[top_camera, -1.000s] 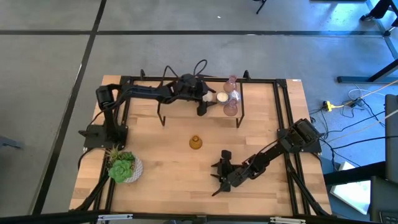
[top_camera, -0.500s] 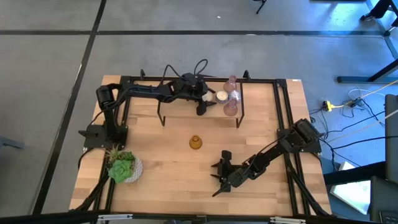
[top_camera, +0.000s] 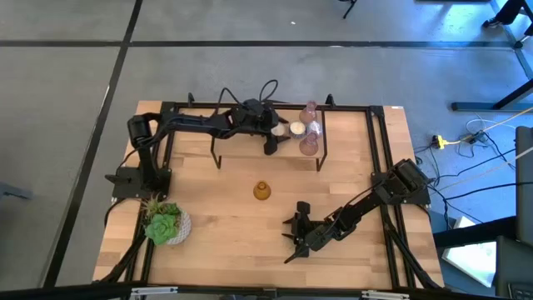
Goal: Pick & Place candle stick holders
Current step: Adjust the yellow glass candle holder on the table
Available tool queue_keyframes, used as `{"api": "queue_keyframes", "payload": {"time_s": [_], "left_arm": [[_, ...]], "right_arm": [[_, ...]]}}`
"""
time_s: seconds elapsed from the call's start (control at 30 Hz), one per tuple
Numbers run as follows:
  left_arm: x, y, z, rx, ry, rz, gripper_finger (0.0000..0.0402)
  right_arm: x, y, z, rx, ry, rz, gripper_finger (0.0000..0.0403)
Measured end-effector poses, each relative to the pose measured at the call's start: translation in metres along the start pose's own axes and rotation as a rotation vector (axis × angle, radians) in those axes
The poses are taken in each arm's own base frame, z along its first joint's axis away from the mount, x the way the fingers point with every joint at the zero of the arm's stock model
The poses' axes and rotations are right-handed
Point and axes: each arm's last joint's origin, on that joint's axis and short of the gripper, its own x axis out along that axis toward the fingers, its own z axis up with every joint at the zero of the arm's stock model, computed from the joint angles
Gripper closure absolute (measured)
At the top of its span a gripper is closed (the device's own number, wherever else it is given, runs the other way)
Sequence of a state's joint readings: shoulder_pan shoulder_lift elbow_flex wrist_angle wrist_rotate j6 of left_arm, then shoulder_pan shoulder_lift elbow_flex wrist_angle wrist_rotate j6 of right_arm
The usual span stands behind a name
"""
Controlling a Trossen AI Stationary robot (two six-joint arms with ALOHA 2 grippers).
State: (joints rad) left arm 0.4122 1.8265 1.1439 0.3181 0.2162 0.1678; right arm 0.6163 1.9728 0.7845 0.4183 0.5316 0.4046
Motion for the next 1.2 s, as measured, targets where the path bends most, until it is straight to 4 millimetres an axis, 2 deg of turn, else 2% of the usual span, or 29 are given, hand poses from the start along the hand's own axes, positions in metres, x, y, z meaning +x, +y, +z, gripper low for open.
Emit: {"api": "queue_keyframes", "payload": {"time_s": [0.7, 0.97, 1.2], "left_arm": [[-0.006, -0.004, 0.009, 0.020, -0.015, 0.019, 0.0104], [-0.022, -0.003, 0.025, 0.046, -0.034, 0.071, 0.0104], [-0.043, -0.012, 0.044, 0.070, -0.049, 0.049, 0.0104]], "right_arm": [[0.000, 0.000, 0.000, 0.000, 0.000, 0.000, 0.0206], [0.000, 0.000, 0.000, 0.007, 0.001, 0.001, 0.0206], [0.000, 0.000, 0.000, 0.008, 0.003, 0.004, 0.0206]]}}
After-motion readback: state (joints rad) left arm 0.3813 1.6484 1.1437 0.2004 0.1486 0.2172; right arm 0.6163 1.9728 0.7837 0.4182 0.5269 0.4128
